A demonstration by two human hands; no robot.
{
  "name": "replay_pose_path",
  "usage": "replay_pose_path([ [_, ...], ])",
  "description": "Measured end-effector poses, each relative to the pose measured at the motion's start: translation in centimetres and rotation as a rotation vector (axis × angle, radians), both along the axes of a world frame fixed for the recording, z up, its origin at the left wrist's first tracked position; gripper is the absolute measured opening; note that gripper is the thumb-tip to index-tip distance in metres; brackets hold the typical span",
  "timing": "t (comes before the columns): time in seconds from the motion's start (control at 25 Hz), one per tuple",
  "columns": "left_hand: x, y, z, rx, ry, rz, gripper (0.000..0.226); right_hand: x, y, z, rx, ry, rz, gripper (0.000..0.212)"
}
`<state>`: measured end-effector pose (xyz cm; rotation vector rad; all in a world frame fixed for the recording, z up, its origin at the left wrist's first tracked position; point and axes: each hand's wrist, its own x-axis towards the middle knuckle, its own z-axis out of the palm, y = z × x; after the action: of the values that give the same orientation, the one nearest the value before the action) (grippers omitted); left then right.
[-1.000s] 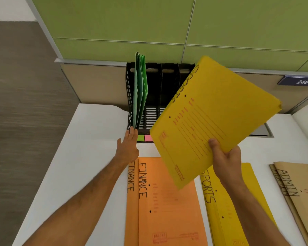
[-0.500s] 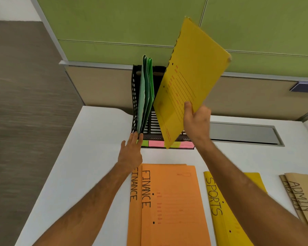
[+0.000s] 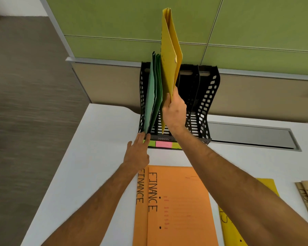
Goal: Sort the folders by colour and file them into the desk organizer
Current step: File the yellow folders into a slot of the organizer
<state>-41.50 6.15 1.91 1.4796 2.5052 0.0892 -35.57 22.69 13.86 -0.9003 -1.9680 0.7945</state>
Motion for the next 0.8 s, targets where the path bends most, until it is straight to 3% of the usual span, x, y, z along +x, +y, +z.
replay_pose_path([
  [0.4,0.1,0.0,0.1,0.035,-0.015,0.019,0.090,-0.9,-0.9,-4.5,-0.068,-0.080,-0.001,0.055],
  [0.6,0.2,0.0,0.1,0.056,-0.020,0.029,0.089,-0.6,-1.4,-7.5,-0.221,-0.297,0.083,0.072],
  [0.8,0.1,0.1,-0.1,0.063,-0.023,0.031,0.090,0.0,-1.4,-8.9,-0.296,-0.473,0.117,0.063],
])
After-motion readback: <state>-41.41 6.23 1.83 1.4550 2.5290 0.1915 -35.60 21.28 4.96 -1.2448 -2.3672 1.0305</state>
